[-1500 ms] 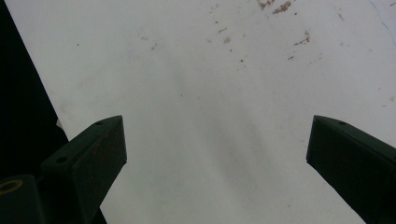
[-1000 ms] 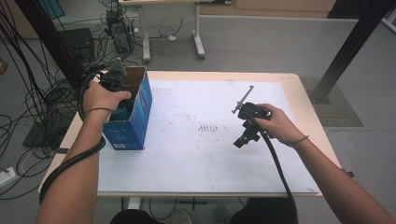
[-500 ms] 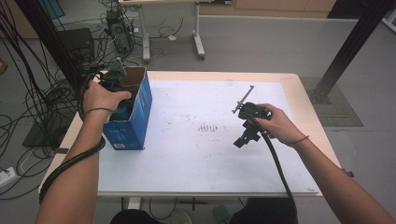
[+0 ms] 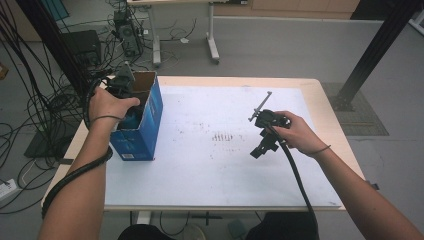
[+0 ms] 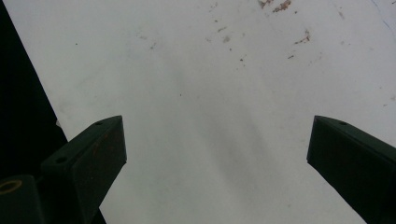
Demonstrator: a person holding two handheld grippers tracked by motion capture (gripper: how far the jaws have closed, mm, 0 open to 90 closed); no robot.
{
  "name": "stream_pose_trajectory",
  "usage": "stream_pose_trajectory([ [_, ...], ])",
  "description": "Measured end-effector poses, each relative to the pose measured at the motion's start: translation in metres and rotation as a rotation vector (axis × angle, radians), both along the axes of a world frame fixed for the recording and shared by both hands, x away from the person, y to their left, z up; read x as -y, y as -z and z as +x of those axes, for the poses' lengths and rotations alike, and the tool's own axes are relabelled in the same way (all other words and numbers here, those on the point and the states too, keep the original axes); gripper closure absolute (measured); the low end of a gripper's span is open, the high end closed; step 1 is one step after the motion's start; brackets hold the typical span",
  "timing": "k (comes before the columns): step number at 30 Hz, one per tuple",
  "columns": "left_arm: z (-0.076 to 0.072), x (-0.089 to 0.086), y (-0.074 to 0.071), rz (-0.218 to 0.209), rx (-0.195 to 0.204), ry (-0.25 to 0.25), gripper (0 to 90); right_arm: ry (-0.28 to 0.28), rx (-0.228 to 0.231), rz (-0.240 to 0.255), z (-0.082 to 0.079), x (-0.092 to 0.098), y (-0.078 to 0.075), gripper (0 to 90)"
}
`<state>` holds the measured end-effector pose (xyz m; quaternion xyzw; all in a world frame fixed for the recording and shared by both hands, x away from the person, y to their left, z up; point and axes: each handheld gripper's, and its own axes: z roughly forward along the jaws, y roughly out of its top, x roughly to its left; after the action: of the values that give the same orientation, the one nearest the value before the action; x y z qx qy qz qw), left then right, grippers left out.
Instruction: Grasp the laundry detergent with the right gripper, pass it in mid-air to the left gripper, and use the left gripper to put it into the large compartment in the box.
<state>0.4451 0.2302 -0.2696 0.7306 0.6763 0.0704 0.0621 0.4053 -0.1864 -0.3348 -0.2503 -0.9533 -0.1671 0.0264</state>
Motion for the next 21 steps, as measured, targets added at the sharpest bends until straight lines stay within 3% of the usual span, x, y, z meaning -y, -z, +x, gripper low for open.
stream_pose_trajectory([
  [21, 0.0002, 0.0004, 0.0000, 0.001, -0.001, -0.007, 37.5, 0.007, -0.002, 0.003, 0.0006, 0.0020, -0.0009, 4.3],
])
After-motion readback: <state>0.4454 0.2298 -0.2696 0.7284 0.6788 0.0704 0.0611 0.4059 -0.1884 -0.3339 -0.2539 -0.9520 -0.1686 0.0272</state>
